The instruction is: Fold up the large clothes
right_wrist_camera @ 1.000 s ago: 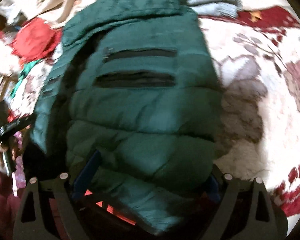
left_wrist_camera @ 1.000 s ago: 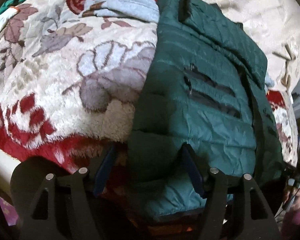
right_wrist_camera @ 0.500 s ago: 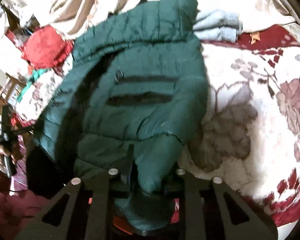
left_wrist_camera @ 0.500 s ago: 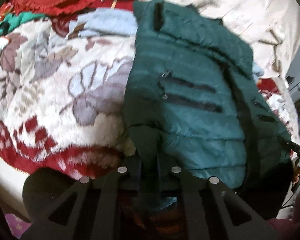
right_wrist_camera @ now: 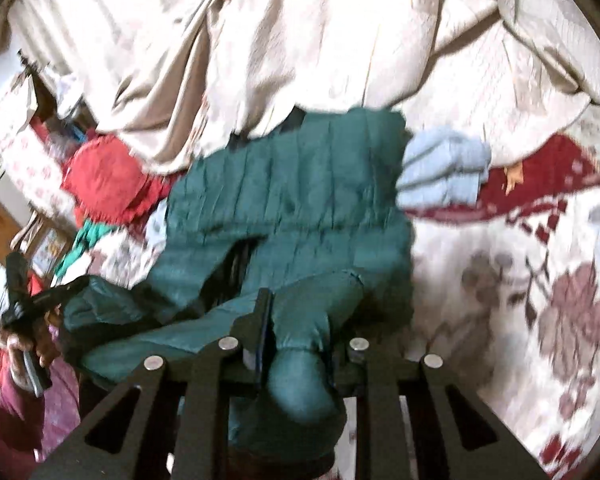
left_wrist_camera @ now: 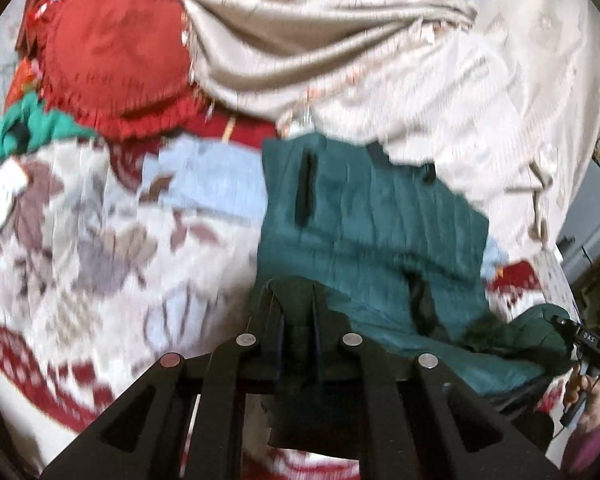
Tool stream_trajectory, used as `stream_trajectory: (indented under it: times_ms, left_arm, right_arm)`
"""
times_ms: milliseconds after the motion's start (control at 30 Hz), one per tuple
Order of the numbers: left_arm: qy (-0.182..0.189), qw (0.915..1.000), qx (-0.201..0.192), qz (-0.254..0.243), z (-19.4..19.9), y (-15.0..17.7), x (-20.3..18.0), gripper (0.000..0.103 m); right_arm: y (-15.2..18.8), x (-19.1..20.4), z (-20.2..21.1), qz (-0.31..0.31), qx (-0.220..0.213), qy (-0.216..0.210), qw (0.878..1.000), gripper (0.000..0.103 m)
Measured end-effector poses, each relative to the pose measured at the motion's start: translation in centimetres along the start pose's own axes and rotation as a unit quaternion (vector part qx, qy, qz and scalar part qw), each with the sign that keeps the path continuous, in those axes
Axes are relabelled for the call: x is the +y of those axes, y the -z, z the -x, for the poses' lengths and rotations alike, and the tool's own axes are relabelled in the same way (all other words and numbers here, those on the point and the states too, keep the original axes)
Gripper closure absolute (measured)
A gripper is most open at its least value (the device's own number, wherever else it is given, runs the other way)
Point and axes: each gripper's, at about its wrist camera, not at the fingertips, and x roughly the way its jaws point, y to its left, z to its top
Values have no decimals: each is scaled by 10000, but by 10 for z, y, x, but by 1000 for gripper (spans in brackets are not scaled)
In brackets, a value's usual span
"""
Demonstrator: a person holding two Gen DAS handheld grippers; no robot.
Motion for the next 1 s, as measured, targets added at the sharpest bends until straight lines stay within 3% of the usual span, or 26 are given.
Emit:
stream_trajectory:
  times_ms: [200, 433, 567, 667, 767, 833, 900, 1000]
  left_arm:
    - [-247, 9988, -424, 73, -37, -55, -12, 103]
    - [-671, 9956, -559, 331, -110, -113, -17, 103]
    - [-893, 9939, -566, 319, -153, -130, -17, 103]
    - [-863, 9940, -528, 417, -179, -135, -10, 103]
    - [-493, 9958, -533, 556, -184, -139, 1, 102]
    - [-126, 9961, -544, 680, -174, -143, 8, 94]
    - [-217, 9941, -831, 667, -153, -147, 12, 73]
    - [-235, 9896, -1293, 583, -119, -148, 16, 70]
  right_arm:
    - [-62, -9, -32, -45, -290, 256, 9992, 82]
    - [-132, -29, -90, -290, -262, 660, 9971, 82]
    - [-160, -43, -127, -482, -165, 766, 9958, 82]
    - [-173, -55, -162, -536, -34, 972, 9938, 82]
    - [-175, -66, -187, -672, -20, 1089, 9918, 81]
    - [-177, -71, -197, -773, -28, 1074, 9912, 79]
    - [-180, -72, -201, -857, -23, 1024, 9910, 78]
    - [-183, -74, -203, -969, -5, 875, 9914, 72]
